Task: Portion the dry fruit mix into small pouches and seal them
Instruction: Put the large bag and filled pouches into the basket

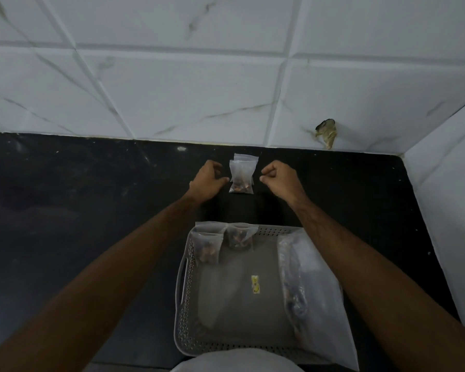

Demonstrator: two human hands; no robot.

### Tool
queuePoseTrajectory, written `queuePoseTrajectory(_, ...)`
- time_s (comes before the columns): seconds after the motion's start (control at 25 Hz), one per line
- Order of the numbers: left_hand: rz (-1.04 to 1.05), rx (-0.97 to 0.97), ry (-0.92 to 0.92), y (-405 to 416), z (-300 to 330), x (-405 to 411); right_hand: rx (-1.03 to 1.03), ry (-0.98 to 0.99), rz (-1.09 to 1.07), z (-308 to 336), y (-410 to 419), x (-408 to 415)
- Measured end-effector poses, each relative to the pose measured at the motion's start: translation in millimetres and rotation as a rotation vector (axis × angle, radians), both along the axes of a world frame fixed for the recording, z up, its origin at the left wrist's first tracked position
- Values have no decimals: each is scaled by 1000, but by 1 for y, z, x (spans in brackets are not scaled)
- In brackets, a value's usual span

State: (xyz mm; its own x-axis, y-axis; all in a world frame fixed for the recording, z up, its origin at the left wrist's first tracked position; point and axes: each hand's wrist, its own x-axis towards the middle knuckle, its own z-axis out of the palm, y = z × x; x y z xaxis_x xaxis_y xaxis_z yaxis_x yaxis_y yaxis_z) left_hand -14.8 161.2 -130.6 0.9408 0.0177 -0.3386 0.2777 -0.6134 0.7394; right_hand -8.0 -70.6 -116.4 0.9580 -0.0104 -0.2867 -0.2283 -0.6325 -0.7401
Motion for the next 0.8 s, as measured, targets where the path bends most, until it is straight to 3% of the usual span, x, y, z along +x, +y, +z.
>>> queuePoseTrajectory(0.16,131,-75,147,-15,-15,27,14,76,-21,-19,18,14)
queuePoseTrajectory(0.48,138,-99,17,-28,-24,30,148,120,-157,-36,35,18)
queuePoseTrajectory(0.64,-55,-140,-39,-18,-4,16,222,55,-69,-15,27,1)
queuePoseTrajectory(0.8,-281,-152,-222,-8,37,-17,196,-154,136,25,16,-31)
